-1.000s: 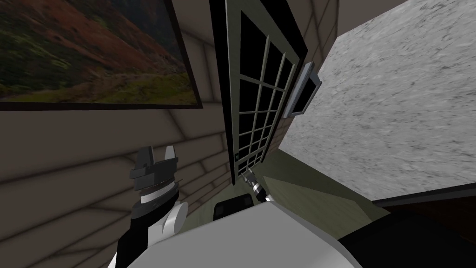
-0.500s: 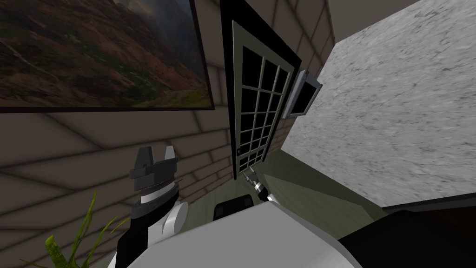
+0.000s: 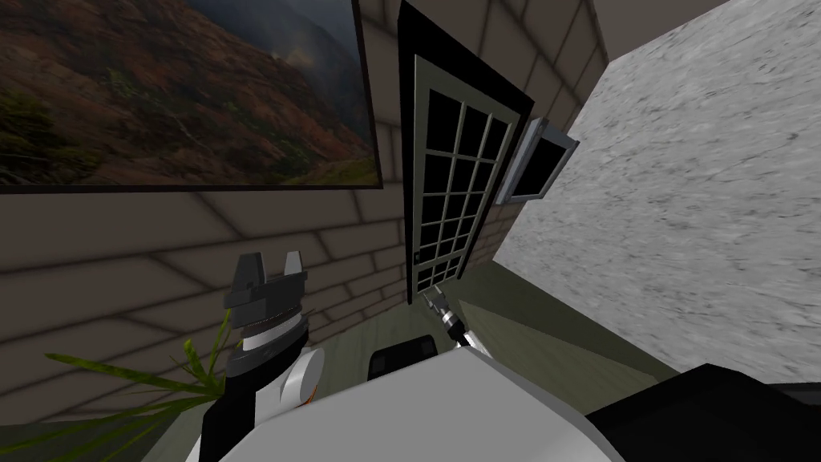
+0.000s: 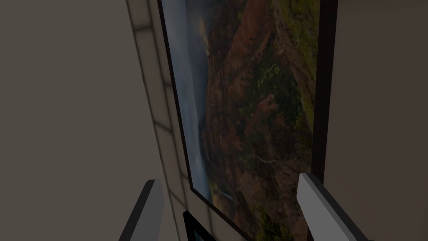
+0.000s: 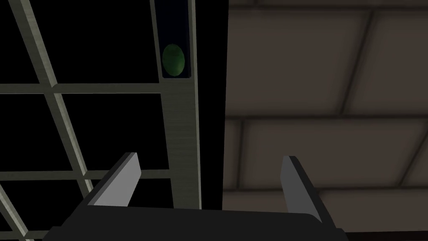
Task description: Pull the door open
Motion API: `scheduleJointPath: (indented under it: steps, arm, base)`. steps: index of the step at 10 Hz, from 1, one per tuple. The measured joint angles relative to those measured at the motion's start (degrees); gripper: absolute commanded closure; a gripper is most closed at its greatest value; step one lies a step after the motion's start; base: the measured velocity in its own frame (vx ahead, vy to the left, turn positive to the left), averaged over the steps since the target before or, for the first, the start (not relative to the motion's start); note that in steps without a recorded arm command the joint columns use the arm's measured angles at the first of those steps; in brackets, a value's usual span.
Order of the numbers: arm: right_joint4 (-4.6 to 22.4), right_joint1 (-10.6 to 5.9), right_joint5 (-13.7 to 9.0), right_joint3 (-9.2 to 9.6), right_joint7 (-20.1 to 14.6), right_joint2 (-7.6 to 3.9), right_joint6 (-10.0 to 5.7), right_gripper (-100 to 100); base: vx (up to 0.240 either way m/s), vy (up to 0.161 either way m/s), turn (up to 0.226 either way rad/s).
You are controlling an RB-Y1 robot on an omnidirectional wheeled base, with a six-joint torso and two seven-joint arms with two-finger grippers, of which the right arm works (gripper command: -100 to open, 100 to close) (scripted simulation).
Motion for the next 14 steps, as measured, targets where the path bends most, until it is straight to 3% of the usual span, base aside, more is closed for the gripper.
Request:
scheduleJointPath:
  steps: [6, 14]
  arm:
    - [3.2, -2.47, -6.3, -0.34, 3.0, -2.35, 0.83, -100]
    - [7.2, -5.85, -14.8, -0.70, 7.3, -3.87, 2.32, -100]
  base:
    - [0.001, 0.017, 0.122]
    - [0.049, 0.001, 0.116]
